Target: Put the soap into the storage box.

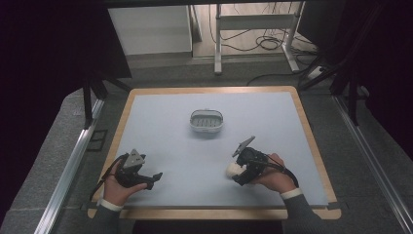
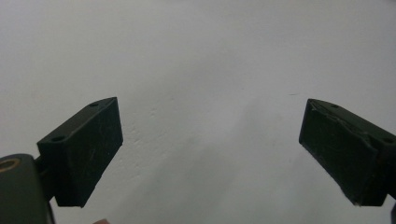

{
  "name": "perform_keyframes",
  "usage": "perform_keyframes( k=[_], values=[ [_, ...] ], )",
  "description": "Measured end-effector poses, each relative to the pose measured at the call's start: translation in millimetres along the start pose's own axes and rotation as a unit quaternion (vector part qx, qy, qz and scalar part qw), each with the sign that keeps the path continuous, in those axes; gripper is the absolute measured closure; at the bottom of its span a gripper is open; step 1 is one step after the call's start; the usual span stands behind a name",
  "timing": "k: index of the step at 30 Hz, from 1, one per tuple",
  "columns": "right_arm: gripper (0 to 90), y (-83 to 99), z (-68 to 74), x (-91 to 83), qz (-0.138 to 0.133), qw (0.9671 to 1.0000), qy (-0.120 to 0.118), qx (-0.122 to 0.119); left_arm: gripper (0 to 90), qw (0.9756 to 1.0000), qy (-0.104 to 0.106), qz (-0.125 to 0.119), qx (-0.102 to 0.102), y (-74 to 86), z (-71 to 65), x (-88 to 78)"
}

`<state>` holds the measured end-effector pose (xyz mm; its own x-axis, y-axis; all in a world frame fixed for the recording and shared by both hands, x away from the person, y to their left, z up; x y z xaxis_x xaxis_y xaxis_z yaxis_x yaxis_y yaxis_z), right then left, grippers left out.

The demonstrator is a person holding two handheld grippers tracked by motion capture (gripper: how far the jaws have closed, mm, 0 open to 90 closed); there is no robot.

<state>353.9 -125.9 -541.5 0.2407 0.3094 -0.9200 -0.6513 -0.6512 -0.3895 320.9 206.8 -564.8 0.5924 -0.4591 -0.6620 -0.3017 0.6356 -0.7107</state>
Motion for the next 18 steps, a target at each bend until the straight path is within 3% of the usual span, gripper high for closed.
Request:
perform_keyframes(
  k=[9, 12, 18],
  values=[
    [25.8, -0.8, -0.1, 8.9, 0.020, 0.9997, 0.008, -0.009, 6.6, 1.0000, 0.000, 0.001, 0.000, 0.3, 0.1, 0.3],
    [27.7, 3.3, 0.8, 14.8, 0.043, 0.9988, 0.013, -0.022, 6.6, 1.0000, 0.000, 0.001, 0.000, 0.6, 0.5, -0.1],
    [34.8, 3.6, -3.9, 19.4, 0.054, 0.9984, 0.014, -0.012, 6.6, 1.0000, 0.001, 0.004, 0.001, 1.2, -0.2, 1.7]
  ],
)
Point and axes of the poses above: each handheld gripper's, and its own axes: x roughly forward along the jaws, y roughly out of its underside, z roughly to its left, the point moved 7 cm from there along x, roughly forward along the jaws, and after that the axes turned 15 degrees about x, right-handed, at the moved point
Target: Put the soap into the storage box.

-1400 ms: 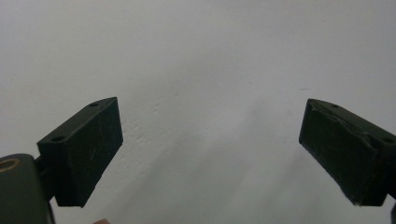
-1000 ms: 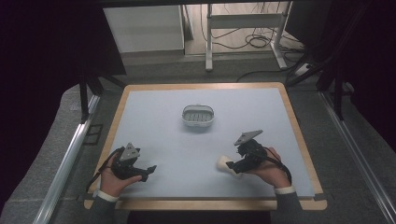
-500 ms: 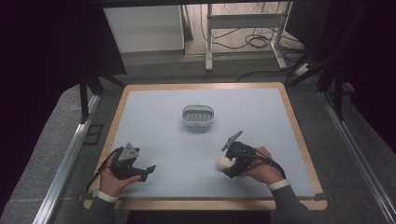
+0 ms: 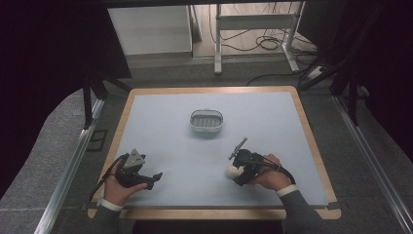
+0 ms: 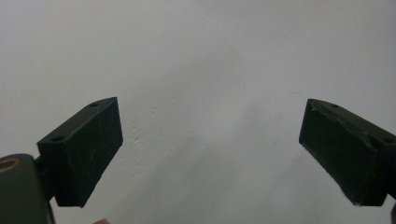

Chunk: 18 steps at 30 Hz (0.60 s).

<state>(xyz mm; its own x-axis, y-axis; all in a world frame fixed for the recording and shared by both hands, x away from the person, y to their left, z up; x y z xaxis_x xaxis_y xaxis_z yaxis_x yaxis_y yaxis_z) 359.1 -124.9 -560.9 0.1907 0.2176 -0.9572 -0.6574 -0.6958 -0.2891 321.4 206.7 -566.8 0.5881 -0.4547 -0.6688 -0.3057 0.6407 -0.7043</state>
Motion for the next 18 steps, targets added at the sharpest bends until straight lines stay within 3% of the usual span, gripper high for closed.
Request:
perform_keyframes(
  k=[4, 7, 18],
  values=[
    [38.7, -0.1, 0.4, 2.9, 0.013, 0.9999, -0.008, -0.001, 6.6, 1.0000, 0.000, 0.002, 0.000, 0.4, 0.1, 0.3],
    [48.2, -1.5, 0.6, 5.1, 0.024, 0.9997, -0.005, 0.003, 6.6, 1.0000, 0.000, 0.001, -0.001, 0.5, 0.1, 0.3],
    [48.9, -7.1, 0.4, -0.4, 0.032, 0.9995, 0.002, -0.005, 6.6, 1.0000, -0.001, 0.000, -0.003, 0.9, 0.9, 0.3]
  ],
)
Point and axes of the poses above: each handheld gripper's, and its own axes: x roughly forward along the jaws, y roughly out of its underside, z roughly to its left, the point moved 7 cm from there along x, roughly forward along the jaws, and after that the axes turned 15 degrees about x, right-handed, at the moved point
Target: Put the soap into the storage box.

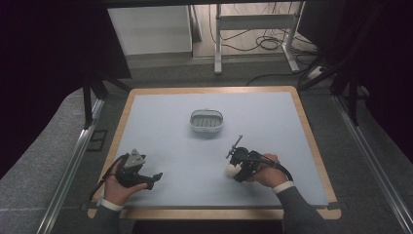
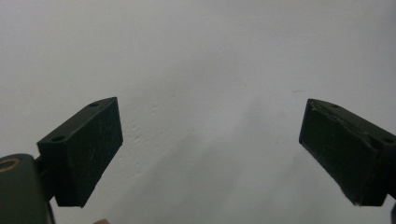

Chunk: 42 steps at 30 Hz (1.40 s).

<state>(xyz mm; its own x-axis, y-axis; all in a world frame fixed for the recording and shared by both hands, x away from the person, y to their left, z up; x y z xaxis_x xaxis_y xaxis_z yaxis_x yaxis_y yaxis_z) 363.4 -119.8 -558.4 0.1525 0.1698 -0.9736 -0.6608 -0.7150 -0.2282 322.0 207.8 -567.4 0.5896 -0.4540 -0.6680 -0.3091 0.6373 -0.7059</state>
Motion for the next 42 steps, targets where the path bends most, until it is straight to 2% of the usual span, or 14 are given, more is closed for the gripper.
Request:
perform_keyframes(
  k=[3, 7, 14, 17, 22, 28, 32, 36, 42],
  values=[
    [48.9, -2.8, -1.6, -6.6, -0.002, 1.0000, -0.002, -0.001, 6.6, 1.0000, 0.000, 0.000, 0.000, 0.0, 0.3, -0.5],
    [49.0, -9.2, -7.1, -20.6, -0.014, 0.9999, 0.002, -0.003, 6.6, 1.0000, 0.000, 0.001, 0.000, 0.4, 0.5, -0.2],
    [49.0, -19.3, -13.6, -33.9, -0.036, 0.9992, 0.009, -0.010, 6.6, 1.0000, -0.001, 0.001, 0.000, 0.6, 0.6, 0.0],
    [49.0, -22.5, -14.4, -36.0, -0.041, 0.9991, 0.003, -0.009, 6.7, 1.0000, -0.001, 0.001, 0.000, 0.6, 0.7, -0.3],
    [49.0, -33.9, -19.5, -40.1, -0.053, 0.9983, 0.016, -0.017, 6.6, 1.0000, 0.000, 0.002, 0.000, 0.9, 0.6, 0.2],
    [48.9, -45.8, -24.4, -44.8, -0.064, 0.9976, 0.012, -0.022, 6.6, 1.0000, -0.001, 0.002, 0.000, 1.0, 0.9, -0.1],
    [49.0, -51.1, -27.3, -46.8, -0.065, 0.9976, 0.012, -0.021, 6.6, 1.0000, -0.001, 0.002, 0.000, 1.1, 1.2, 0.4],
    [49.0, -61.0, -33.7, -51.1, -0.077, 0.9969, 0.011, -0.010, 6.6, 1.0000, 0.000, 0.006, 0.003, 1.4, 0.5, 1.5],
    [48.9, -70.0, -38.8, -53.8, -0.077, 0.9969, 0.012, -0.012, 6.6, 1.0000, 0.000, 0.004, 0.003, 0.9, 0.1, 1.2]
  ],
)
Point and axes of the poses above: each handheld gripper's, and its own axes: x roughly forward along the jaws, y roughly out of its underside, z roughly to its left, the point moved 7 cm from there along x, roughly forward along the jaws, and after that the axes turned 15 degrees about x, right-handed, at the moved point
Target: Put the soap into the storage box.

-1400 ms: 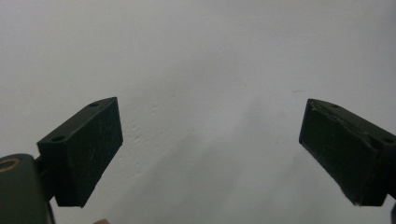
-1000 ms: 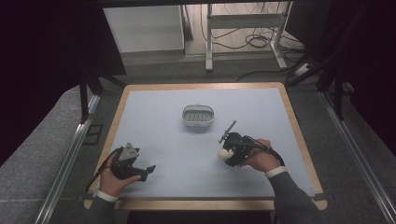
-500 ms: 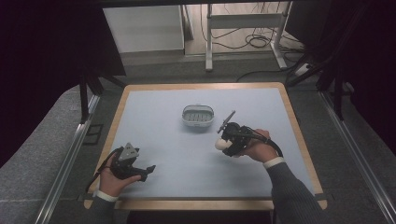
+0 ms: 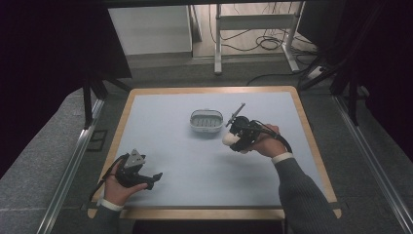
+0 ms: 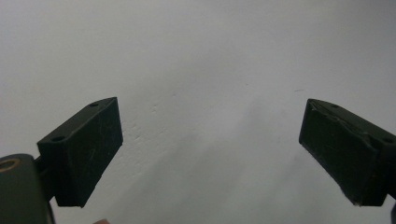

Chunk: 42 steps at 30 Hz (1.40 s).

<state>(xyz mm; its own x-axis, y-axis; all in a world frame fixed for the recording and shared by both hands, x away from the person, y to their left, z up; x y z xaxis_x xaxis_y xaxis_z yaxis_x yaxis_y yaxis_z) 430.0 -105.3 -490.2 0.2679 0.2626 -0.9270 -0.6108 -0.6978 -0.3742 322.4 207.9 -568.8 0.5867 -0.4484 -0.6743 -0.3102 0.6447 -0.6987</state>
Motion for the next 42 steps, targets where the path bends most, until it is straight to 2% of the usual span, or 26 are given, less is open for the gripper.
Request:
perform_keyframes(
  k=[5, 17, 42],
  values=[
    [49.0, -7.2, -2.8, 0.0, -0.007, 1.0000, -0.002, 0.006, 6.6, 1.0000, 0.001, 0.003, 0.001, 0.8, -0.5, 1.7],
    [48.9, -14.3, -7.0, 5.3, -0.011, 0.9999, -0.007, 0.005, 6.6, 1.0000, 0.003, 0.005, 0.002, 1.3, -1.2, 2.9],
    [48.9, -42.9, -15.0, 9.7, -0.025, 0.9996, -0.013, 0.009, 6.6, 0.9999, 0.003, 0.010, 0.005, 2.3, -1.4, 4.5]
  ],
)
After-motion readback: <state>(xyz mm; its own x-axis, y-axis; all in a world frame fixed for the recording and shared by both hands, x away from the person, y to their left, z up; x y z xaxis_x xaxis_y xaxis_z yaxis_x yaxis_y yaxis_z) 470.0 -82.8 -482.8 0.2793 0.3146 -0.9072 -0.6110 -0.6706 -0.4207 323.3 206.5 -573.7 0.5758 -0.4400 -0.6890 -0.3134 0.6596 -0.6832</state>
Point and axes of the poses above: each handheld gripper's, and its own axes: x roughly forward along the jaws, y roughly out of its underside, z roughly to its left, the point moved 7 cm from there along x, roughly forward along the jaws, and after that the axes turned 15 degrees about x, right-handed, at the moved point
